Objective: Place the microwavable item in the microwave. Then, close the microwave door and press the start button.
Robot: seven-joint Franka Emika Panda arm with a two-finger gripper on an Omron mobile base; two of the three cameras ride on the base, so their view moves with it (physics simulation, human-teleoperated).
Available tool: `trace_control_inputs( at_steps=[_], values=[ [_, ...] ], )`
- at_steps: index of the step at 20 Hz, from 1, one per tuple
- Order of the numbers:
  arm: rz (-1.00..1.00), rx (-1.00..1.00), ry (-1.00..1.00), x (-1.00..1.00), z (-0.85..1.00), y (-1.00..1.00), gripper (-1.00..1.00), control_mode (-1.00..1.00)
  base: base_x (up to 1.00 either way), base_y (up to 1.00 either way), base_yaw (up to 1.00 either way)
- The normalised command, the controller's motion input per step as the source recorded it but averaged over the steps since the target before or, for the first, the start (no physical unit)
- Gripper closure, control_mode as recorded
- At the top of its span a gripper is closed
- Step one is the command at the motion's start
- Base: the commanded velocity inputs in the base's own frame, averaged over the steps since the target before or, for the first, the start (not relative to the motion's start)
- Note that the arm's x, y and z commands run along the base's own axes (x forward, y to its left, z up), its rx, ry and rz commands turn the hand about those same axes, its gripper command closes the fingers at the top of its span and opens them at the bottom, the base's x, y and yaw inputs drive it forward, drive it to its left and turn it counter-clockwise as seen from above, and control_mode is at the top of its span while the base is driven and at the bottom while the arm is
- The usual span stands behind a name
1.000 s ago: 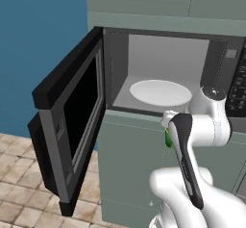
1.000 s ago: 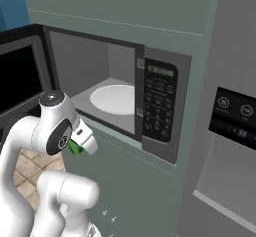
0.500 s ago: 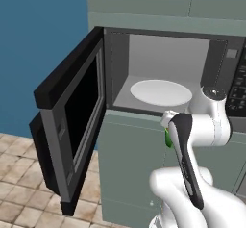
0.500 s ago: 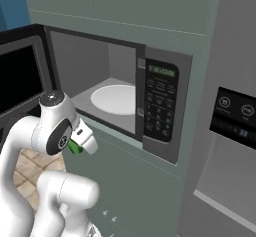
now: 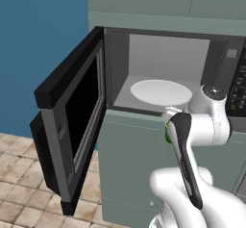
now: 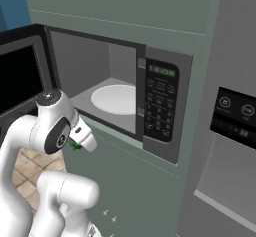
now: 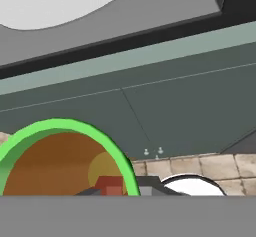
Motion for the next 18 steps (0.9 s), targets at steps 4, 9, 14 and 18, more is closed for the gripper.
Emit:
trace_control_inputs(
  at_steps=[4, 9, 14, 18],
  values=[
    [-0.33, 0.00, -0.17, 0.45, 0.78, 0.00, 1.00, -1.00, 0.00, 0.00, 0.00],
    [-0.32, 0.00, -0.06, 0.61, 0.70, -0.06, 1.00, -1.00, 0.00, 0.00, 0.00],
    [-0.18, 0.02, -0.03, 0.71, 0.13, -0.12, 1.00, -1.00, 0.00, 0.00, 0.00],
    [-0.01, 0.02, 0.00, 0.90, -0.08, 0.00, 1.00, -1.00, 0.00, 0.00, 0.00]
  ],
)
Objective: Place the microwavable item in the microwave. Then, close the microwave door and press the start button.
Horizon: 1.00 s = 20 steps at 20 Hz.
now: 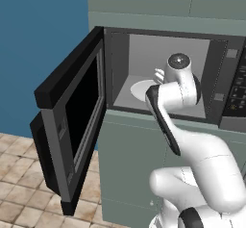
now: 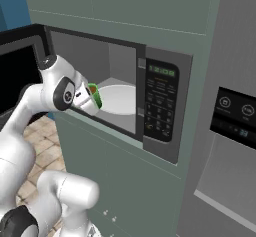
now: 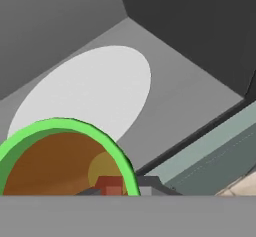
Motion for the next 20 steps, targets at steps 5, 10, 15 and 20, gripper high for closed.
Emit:
trace_control_inputs(
  at_steps=[5, 10, 15, 20],
  values=[
    [0.00, 0.00, 0.01, 0.81, -0.30, 0.00, 1.00, -1.00, 0.00, 0.00, 0.00],
    [0.00, 0.00, 0.01, 0.71, -0.33, -0.08, 1.00, -1.00, 0.00, 0.00, 0.00],
    [0.00, 0.00, 0.06, 0.61, -0.35, -0.13, 1.00, -1.00, 0.00, 0.00, 0.00],
    [0.00, 0.04, 0.00, 0.32, -0.10, -0.23, 1.00, -1.00, 0.00, 0.00, 0.00]
  ],
)
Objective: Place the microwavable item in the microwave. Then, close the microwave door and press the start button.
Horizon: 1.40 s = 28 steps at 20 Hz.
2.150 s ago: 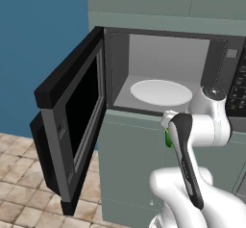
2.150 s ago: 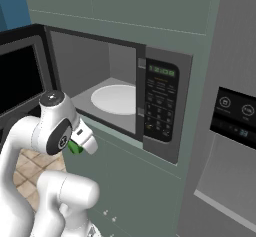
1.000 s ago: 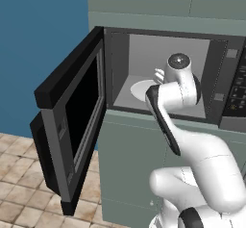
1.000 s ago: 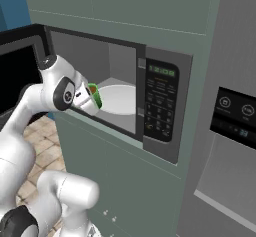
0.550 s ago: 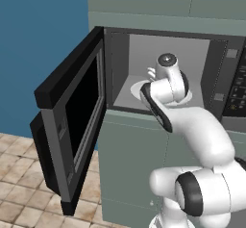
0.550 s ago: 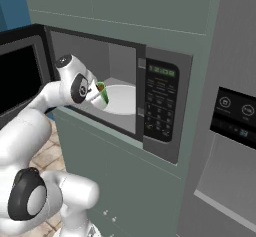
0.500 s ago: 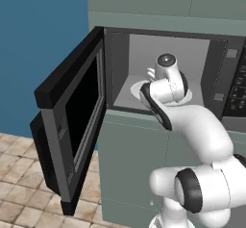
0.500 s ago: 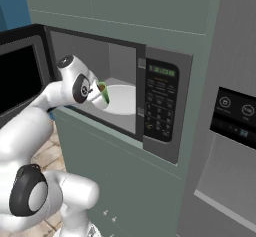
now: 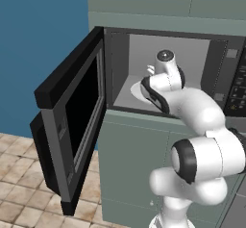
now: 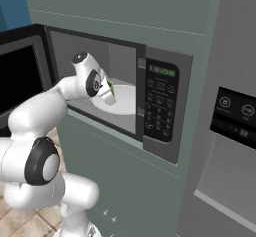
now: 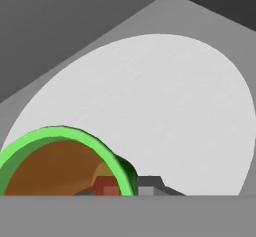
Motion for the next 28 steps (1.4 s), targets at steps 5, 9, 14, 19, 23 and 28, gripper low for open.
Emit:
trace_control_inputs(
  at_steps=[5, 9, 14, 19, 23, 28],
  values=[
    [0.00, 0.03, 0.00, 0.13, -0.16, -0.27, 1.00, -1.00, 0.00, 0.00, 0.00],
    [0.00, 0.00, 0.00, 0.00, -0.35, -0.17, 1.00, -1.00, 0.00, 0.00, 0.00],
    [0.00, 0.00, -0.04, 0.00, -0.12, -0.09, -1.00, -1.00, 0.00, 0.00, 0.00],
    [0.00, 0.00, -0.10, -0.01, 0.30, -0.02, -1.00, -1.00, 0.00, 0.00, 0.00],
    [0.00, 0.00, -0.06, -0.19, 0.50, 0.00, -1.00, -1.00, 0.00, 0.00, 0.00],
    [0.00, -0.02, -0.15, -0.44, 0.53, 0.15, -1.00, -1.00, 0.00, 0.00, 0.00]
  ],
)
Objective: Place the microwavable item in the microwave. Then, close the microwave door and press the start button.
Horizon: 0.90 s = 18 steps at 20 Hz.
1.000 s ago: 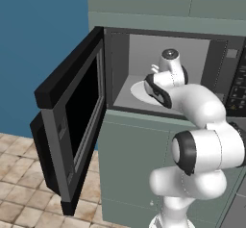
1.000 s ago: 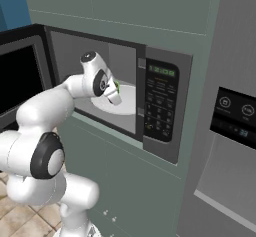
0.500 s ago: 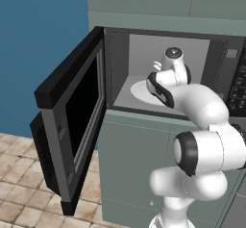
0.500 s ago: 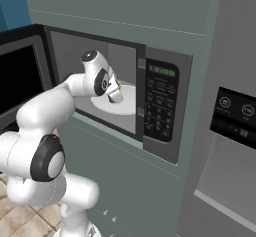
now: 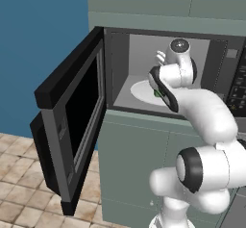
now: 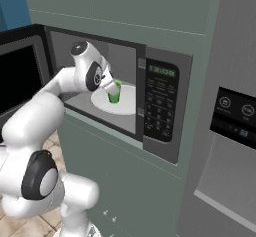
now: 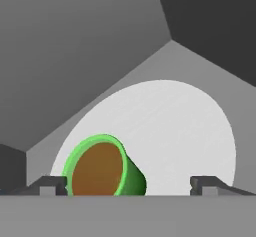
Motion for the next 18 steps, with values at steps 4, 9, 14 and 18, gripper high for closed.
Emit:
trace_control_inputs(
  at_steps=[4, 9, 14, 18],
  values=[
    [0.12, -0.10, -0.23, -0.96, -0.04, 0.44, -1.00, -1.00, 0.00, 0.00, 0.00],
    [0.02, -0.01, 0.00, -0.08, -0.04, 0.07, -1.00, -1.00, 0.00, 0.00, 0.00],
    [0.00, -0.04, -0.16, -0.93, 0.12, 0.05, -1.00, -1.00, 0.00, 0.00, 0.00],
    [0.08, -0.14, -0.16, -1.00, 0.16, 0.19, -1.00, -1.00, 0.00, 0.00, 0.00]
  ],
)
